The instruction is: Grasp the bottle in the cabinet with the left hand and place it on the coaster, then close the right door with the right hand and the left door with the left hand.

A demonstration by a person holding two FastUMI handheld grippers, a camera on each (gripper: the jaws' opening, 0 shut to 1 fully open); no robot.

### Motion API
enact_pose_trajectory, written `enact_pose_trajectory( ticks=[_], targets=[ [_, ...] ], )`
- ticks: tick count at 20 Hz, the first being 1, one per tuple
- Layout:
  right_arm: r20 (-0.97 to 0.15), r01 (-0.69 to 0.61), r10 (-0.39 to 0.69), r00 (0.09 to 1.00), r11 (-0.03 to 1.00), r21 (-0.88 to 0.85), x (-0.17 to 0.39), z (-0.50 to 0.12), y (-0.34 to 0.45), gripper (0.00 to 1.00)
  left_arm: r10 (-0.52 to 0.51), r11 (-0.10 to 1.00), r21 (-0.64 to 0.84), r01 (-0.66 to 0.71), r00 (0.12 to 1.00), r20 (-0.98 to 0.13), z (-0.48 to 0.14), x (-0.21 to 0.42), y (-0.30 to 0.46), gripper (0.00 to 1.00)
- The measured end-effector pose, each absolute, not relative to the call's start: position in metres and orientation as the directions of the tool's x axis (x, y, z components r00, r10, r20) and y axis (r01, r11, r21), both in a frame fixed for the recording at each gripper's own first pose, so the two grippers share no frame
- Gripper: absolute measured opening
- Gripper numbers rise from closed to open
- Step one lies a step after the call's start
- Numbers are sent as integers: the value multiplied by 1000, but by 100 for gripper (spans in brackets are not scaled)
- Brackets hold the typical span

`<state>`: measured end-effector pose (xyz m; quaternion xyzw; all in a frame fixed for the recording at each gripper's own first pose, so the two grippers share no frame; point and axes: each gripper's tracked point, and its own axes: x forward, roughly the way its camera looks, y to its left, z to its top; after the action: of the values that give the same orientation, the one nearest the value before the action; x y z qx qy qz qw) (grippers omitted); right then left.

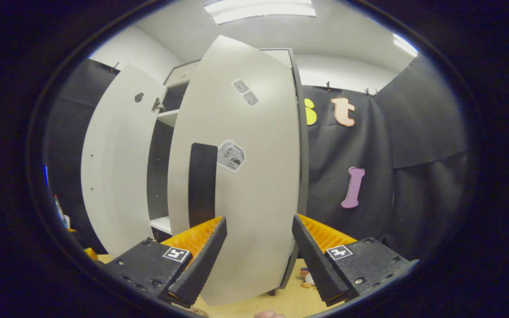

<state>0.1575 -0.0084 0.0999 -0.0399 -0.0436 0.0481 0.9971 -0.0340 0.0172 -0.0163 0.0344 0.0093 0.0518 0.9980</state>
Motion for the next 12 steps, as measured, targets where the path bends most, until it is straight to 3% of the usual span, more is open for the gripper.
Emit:
enact_pose_trajectory(
  ticks=[2, 3, 12],
  targets=[
    [89, -102, 110, 990, 991, -91, 149, 101, -5, 93, 106, 992, 65, -105, 994, -18, -17, -36, 19, 95],
    [85, -106, 114, 990, 990, -94, 145, 100, -4, 97, 106, 993, 63, -104, 994, -21, -18, -36, 18, 95],
    [79, -73, 78, 994, 995, -70, 78, 74, -24, 98, 70, 996, 62, -69, 997, -21, -14, -33, 9, 95]
  ],
)
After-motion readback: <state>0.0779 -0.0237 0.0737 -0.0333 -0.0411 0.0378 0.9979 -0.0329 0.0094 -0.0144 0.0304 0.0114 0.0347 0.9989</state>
